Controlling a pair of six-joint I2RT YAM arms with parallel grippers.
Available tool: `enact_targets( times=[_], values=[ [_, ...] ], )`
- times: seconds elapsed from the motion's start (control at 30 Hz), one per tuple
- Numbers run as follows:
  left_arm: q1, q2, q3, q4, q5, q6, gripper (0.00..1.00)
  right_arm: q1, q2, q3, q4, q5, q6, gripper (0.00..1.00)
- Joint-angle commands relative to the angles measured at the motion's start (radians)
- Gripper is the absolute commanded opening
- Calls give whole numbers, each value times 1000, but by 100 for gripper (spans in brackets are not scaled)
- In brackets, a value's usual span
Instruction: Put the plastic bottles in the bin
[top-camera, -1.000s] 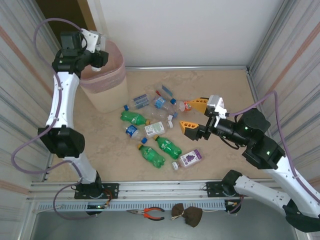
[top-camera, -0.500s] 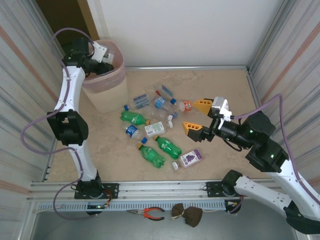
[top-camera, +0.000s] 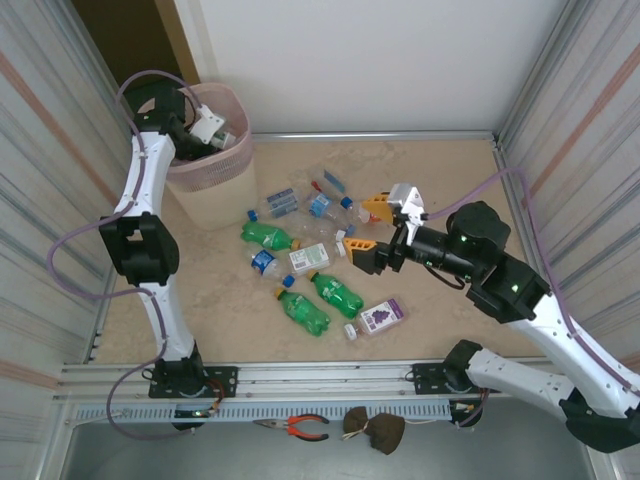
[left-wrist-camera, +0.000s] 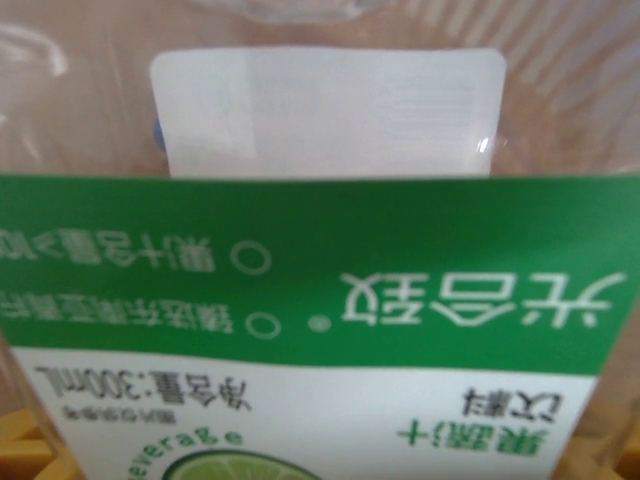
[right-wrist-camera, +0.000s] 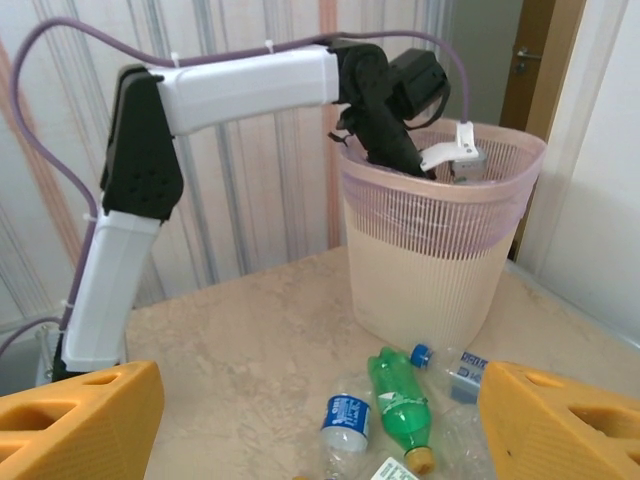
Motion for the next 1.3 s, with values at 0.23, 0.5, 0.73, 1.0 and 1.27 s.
enact_targets(
  times=[0.23, 0.5, 0.73, 1.0, 1.27],
  values=[
    [4, 3, 32, -49, 63, 20, 86, 5, -12, 34, 5, 23, -14, 81],
    [16, -55, 35, -10, 141, -19, 87, 5, -30, 35, -20, 113, 12, 81],
    [51, -138, 23, 81, 292, -126, 86, 4, -55, 40, -141, 188, -41, 81],
    [67, -237, -19, 179, 408, -245, 85, -10, -78, 39, -331, 299, -174, 84],
    [67, -404, -173, 277, 454, -346, 84, -30, -52, 21, -460, 346, -55, 84]
  ],
)
